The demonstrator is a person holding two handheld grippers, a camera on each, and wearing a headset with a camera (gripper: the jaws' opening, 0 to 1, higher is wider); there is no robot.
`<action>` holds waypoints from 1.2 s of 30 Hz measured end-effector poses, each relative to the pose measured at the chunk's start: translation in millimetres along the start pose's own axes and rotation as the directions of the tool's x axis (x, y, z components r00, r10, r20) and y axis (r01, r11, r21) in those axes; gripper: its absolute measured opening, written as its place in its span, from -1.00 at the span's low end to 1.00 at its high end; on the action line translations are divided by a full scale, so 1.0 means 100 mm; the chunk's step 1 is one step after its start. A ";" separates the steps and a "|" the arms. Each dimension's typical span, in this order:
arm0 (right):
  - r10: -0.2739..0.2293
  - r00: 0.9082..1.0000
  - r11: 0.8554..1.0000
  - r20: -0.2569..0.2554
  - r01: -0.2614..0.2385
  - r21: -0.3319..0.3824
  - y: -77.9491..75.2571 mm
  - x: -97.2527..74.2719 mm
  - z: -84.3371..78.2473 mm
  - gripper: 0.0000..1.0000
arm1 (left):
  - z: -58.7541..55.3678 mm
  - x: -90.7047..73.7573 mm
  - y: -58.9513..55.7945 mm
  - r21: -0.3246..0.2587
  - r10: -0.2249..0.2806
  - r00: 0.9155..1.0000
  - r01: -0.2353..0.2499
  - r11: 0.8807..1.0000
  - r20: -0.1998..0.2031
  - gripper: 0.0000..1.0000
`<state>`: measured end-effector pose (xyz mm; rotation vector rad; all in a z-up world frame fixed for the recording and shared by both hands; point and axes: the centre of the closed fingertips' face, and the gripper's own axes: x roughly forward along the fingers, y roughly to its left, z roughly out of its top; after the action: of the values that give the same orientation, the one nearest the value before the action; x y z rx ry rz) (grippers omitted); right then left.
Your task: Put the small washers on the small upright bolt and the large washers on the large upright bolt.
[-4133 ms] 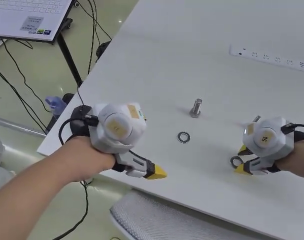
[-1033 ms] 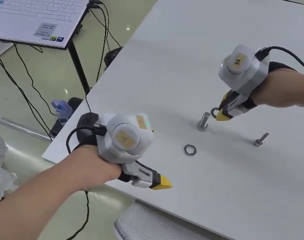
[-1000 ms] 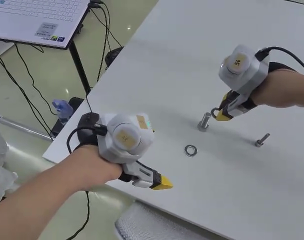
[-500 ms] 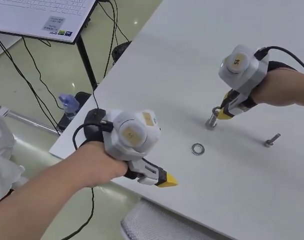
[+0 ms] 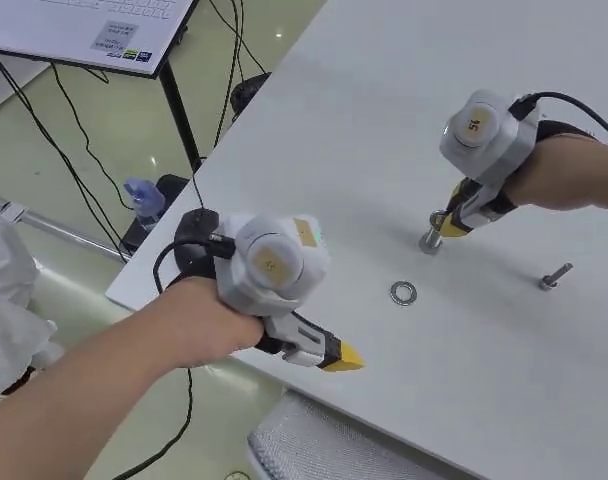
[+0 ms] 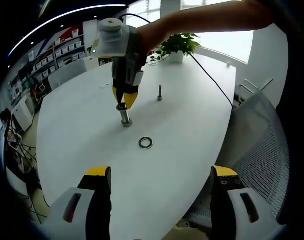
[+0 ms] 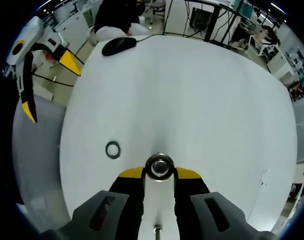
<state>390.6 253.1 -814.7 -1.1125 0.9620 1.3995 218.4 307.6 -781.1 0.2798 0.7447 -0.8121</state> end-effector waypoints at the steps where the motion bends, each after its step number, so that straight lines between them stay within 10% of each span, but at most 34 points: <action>1: -0.001 1.000 1.000 -0.003 0.001 -0.002 0.00 0.01 0.00 -0.56 | 0.00 -0.01 0.00 -0.001 0.001 1.000 -0.001 1.000 0.000 0.62; 36: 0.002 0.999 1.000 -0.041 -0.002 0.002 0.06 0.42 -0.13 -0.56 | -0.11 -0.09 0.03 -0.016 0.004 1.000 -0.004 1.000 -0.013 0.56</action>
<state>386.2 249.7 -858.8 -1.1430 0.9931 1.3817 210.4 320.1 -782.8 0.2723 0.7627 -0.8012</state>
